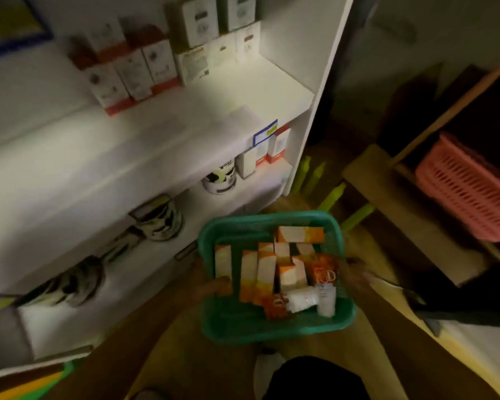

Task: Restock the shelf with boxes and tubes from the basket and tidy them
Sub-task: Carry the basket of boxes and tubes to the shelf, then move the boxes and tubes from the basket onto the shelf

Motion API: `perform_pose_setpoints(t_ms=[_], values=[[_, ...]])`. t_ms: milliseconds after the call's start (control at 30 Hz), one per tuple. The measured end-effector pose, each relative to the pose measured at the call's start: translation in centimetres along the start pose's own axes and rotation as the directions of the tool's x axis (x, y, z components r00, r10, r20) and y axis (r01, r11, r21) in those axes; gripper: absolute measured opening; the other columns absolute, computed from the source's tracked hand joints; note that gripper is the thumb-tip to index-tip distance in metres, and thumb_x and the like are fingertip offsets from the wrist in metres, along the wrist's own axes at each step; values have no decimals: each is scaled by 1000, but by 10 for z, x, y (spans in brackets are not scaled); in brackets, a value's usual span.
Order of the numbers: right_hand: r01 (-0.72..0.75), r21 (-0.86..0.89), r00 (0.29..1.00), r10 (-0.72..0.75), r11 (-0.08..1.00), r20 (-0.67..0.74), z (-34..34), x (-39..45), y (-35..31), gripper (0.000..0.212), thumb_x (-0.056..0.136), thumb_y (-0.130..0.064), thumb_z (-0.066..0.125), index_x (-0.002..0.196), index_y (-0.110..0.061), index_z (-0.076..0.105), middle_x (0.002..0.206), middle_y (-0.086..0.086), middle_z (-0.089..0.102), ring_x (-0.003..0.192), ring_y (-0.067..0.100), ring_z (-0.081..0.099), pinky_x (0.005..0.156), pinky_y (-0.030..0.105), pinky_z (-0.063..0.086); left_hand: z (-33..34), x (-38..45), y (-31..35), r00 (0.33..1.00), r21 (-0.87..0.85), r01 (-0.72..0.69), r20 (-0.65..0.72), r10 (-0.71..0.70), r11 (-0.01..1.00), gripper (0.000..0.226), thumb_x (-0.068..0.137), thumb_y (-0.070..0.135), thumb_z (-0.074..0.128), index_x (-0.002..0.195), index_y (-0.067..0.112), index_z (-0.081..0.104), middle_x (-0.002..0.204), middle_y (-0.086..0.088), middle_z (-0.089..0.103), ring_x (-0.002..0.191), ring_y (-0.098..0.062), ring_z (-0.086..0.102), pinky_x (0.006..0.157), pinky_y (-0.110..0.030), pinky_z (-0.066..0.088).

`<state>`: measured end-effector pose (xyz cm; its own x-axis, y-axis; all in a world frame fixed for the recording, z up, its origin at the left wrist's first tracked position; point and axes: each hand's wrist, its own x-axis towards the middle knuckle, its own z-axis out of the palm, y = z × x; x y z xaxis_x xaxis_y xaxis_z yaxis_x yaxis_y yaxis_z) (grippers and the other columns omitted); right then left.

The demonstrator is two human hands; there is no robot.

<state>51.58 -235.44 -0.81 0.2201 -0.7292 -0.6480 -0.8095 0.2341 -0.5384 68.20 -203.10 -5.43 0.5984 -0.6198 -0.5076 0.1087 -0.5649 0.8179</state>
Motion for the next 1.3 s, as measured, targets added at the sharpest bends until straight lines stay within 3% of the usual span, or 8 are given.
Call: perform_pose_setpoints(t_ms=[200,333,600,900,1000,1100,1167,1300], values=[[65,-27,995,-63,998,76,-6,6,19,43,99,-26,56,129,5,54,122,24,60,109,38,59,77,24,47,20,-22,19,982,27,96,-163,-91,995,109,61,71,78,150,33,28,141,5,42,129,-18,46,109,-46,43],[166,-113,983,-156,980,93,-10,25,37,49,92,-41,60,122,-2,63,120,24,66,107,38,63,95,46,51,22,-27,2,978,65,160,-142,-150,985,85,62,75,78,135,41,48,135,2,59,119,-19,60,97,-48,54],[185,-128,972,-163,974,169,-8,60,41,54,91,-43,63,123,1,62,121,23,64,101,35,62,78,38,51,48,-32,7,982,124,176,-93,-165,976,43,83,48,74,121,34,60,110,4,68,102,-17,66,79,-39,57],[261,-109,954,-239,959,182,28,97,52,67,78,-49,70,128,-7,55,121,19,63,100,32,61,84,40,51,62,30,-93,913,-60,327,-237,-331,943,122,59,68,82,153,14,26,148,-14,46,130,-28,52,101,-54,50],[543,-380,829,-551,748,98,42,91,58,71,84,-39,69,142,-10,41,143,14,45,125,35,46,100,50,44,79,24,-43,865,193,408,-393,-311,893,118,74,57,78,158,9,10,161,-19,21,143,-38,31,112,-55,36],[795,-473,528,-817,380,231,55,80,57,61,83,-32,68,136,-10,50,140,14,50,129,34,45,106,51,42,96,31,-19,904,501,292,-423,-64,815,91,89,41,66,157,10,14,162,-18,15,147,-40,21,114,-54,30],[883,-434,379,-816,178,437,63,74,60,58,80,-36,65,131,-9,55,134,15,55,128,36,49,103,52,44,104,43,-13,954,558,213,-296,-47,802,86,88,44,66,156,15,21,162,-15,17,146,-37,25,112,-52,34],[909,-411,382,-549,76,743,73,63,73,82,79,-57,60,144,-11,43,147,12,43,142,34,31,114,48,30,128,62,0,974,609,223,-177,-143,761,82,89,50,63,153,15,25,159,-10,24,143,-30,32,111,-43,38]])
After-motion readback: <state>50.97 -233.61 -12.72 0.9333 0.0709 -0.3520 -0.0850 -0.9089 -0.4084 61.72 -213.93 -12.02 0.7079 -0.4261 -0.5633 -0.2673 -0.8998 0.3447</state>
